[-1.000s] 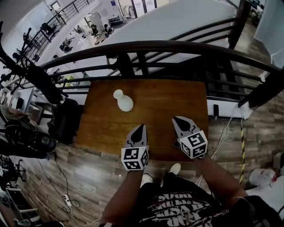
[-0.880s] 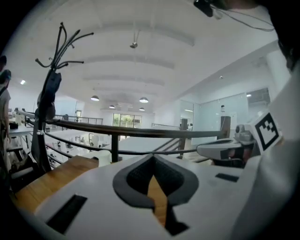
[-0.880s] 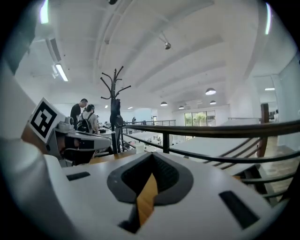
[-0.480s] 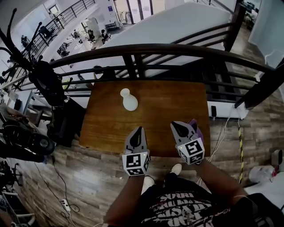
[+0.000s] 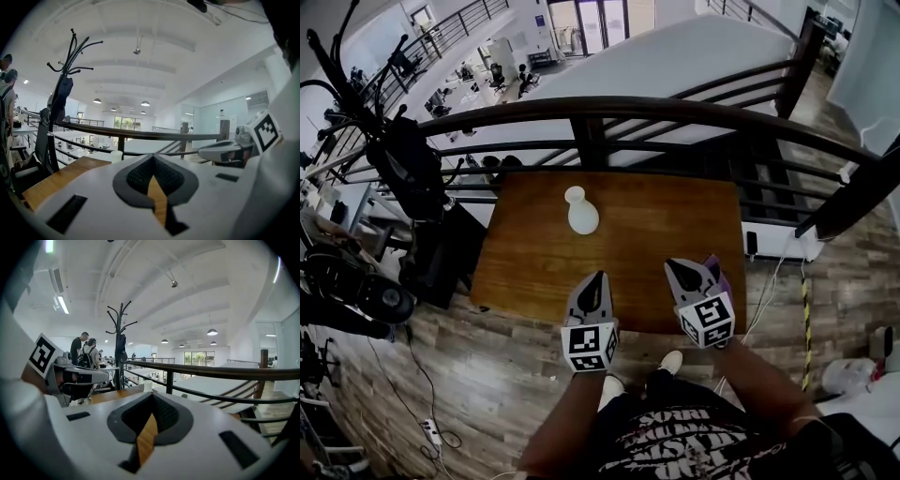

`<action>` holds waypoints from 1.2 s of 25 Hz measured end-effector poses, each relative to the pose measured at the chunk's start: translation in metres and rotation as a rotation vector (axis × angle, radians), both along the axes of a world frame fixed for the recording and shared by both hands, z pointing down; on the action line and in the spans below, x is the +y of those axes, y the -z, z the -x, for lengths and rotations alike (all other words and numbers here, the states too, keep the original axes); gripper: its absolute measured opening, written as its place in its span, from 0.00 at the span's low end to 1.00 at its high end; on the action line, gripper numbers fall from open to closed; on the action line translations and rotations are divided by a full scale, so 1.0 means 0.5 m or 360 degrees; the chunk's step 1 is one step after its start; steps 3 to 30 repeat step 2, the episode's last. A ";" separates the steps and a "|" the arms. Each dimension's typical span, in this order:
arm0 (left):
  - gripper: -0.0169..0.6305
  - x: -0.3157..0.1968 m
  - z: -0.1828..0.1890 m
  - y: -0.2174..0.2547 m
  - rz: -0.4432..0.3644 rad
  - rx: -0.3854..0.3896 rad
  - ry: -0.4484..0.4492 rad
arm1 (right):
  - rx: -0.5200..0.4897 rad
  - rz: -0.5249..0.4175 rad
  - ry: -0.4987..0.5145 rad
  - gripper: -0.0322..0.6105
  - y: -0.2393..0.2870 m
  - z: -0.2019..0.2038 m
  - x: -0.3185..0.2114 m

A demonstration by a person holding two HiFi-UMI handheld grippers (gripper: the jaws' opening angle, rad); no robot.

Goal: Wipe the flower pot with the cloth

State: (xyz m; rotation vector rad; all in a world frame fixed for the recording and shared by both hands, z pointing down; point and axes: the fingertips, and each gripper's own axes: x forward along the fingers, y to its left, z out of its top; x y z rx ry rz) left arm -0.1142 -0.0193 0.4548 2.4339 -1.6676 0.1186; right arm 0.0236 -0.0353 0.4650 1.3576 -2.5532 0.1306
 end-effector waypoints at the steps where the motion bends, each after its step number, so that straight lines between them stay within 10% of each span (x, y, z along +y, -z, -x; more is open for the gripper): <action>1: 0.02 0.001 0.002 0.000 0.0001 0.0000 0.0000 | 0.0001 0.0001 0.0002 0.05 0.000 0.003 0.001; 30: 0.02 0.001 0.003 0.000 0.0002 0.0001 0.0000 | 0.0003 0.0002 0.0004 0.05 -0.001 0.006 0.002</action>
